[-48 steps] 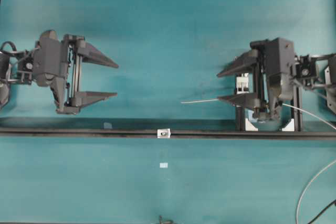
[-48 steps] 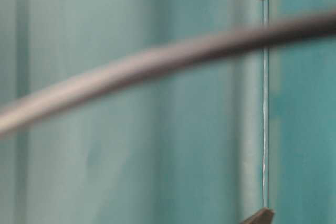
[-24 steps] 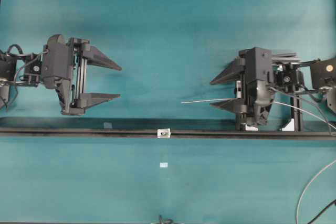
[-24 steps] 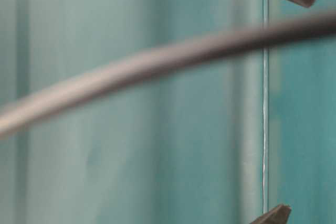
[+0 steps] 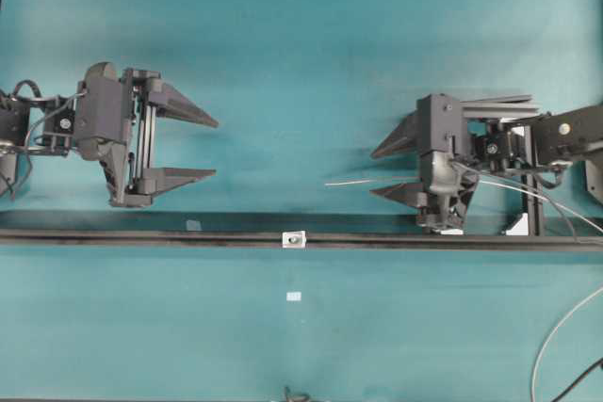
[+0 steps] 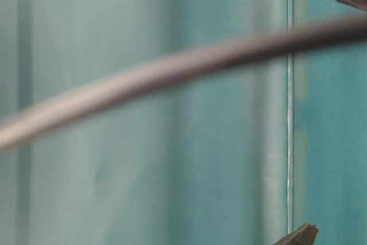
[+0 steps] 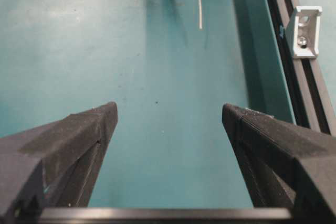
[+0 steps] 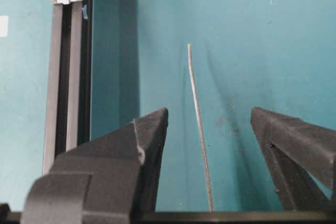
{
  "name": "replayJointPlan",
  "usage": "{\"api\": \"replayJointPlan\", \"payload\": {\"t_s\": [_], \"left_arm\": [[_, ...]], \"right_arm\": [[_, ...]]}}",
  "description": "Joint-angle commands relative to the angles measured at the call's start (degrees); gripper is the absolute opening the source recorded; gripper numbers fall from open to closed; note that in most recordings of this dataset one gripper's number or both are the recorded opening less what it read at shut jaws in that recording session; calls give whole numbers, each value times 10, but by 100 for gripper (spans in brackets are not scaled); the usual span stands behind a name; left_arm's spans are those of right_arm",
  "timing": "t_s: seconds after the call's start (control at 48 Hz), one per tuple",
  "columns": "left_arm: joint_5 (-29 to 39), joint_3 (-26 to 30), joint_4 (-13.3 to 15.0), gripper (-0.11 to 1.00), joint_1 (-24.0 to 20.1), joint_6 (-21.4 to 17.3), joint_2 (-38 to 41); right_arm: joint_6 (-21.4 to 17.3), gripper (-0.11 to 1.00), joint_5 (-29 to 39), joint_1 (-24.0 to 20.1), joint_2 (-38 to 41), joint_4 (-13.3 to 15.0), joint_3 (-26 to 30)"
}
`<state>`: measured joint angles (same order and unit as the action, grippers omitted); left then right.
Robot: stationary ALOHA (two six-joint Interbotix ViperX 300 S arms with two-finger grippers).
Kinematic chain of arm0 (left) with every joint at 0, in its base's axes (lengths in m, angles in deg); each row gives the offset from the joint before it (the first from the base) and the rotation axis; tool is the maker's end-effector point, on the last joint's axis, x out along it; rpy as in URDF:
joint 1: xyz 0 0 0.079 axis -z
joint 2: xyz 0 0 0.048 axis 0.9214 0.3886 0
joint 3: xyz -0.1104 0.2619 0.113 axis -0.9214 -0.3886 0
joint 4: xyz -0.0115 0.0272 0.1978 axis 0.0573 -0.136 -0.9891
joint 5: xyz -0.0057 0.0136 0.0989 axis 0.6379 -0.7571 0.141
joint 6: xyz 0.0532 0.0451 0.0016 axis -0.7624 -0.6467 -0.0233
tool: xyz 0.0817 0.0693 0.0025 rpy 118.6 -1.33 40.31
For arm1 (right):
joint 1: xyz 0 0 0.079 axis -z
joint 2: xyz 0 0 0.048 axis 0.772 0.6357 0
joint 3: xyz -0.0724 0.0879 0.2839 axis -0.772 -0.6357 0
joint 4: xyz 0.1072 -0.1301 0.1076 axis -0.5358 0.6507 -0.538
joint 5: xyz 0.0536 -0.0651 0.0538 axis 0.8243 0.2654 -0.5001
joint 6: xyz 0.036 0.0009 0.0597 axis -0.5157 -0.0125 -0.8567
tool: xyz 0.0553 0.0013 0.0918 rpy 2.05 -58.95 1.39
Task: Insert the wire through the hole in the metal fitting marked with a red label.
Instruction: 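Lower the right gripper around the silver wire and close on it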
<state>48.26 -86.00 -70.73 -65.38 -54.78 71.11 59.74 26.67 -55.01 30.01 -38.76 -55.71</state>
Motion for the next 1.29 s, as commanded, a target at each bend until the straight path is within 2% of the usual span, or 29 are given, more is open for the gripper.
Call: {"api": "replayJointPlan", "payload": {"t_s": [0.0, 0.604, 0.854, 1.27], "left_arm": [[-5, 8, 0, 62, 2, 0, -3], [-5, 8, -1, 62, 2, 0, -3], [-5, 8, 0, 62, 2, 0, -3], [-4, 6, -1, 62, 3, 1, -3]], "right_arm": [[-1, 74, -5, -2, 4, 0, 13], [-1, 72, -1, -1, 31, 0, 30], [-1, 52, 3, -2, 33, 0, 31], [-1, 50, 39, -1, 33, 0, 42]]}}
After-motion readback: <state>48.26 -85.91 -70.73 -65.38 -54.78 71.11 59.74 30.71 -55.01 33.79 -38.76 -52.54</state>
